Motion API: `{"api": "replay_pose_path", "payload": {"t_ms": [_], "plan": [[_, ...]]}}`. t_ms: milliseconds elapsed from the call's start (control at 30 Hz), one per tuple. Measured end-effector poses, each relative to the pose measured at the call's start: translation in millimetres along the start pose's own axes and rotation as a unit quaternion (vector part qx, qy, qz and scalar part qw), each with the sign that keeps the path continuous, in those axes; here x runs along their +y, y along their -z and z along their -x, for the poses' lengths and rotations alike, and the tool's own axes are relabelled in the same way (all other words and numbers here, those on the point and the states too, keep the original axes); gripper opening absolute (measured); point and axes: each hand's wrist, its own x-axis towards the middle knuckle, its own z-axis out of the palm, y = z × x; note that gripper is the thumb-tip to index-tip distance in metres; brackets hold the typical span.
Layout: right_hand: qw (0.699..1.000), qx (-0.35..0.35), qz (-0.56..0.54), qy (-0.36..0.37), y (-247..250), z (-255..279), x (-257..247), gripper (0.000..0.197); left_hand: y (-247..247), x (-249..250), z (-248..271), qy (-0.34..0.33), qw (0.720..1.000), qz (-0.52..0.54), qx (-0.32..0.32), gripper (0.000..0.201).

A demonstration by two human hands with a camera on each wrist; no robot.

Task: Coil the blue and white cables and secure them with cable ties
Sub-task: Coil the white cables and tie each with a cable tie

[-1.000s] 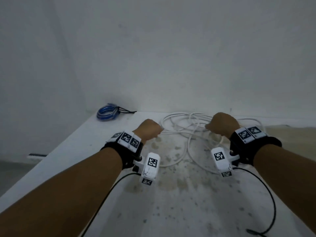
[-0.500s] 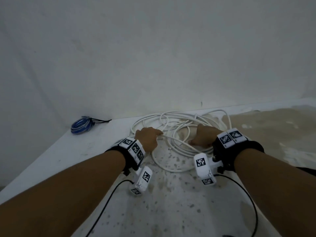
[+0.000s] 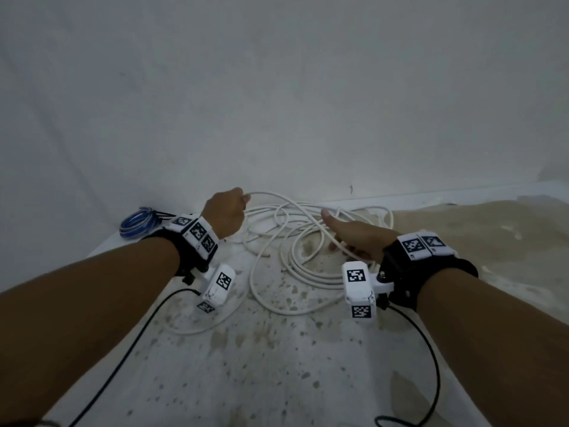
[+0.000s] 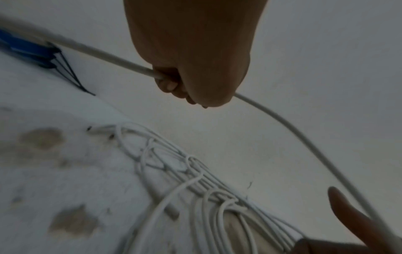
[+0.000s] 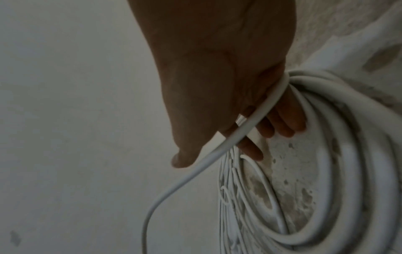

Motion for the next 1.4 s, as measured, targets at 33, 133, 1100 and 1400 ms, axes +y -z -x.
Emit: {"api": "replay_pose_path", "payload": {"t_ms": [33, 133, 1100, 1400], "plan": [[1.0, -0.005, -0.001, 0.003, 1.3, 1.5, -0.1, 0.098, 8.9, -1.6, -4.1, 0.004, 1.0, -0.012, 0.005, 0.035], [0.999, -0.027, 0.013, 0.026, 1.7, 8.9, 3.3, 0.093, 33.0, -2.7, -12.8, 0.006, 0.999, -0.039, 0.013, 0.037], [0.861, 0.496, 0.054, 0.097, 55.8, 58.1, -24.2, 0.036, 70.5, -71.5, 34.3, 0.006, 0.997, 0.054, -0.053, 0.019], [0.871, 0.111, 0.451, -0.16, 35.3, 81.4, 41.6, 0.005, 8.5, 7.2, 64.1, -0.139, 0.98, 0.024, -0.139, 0.038]]}}
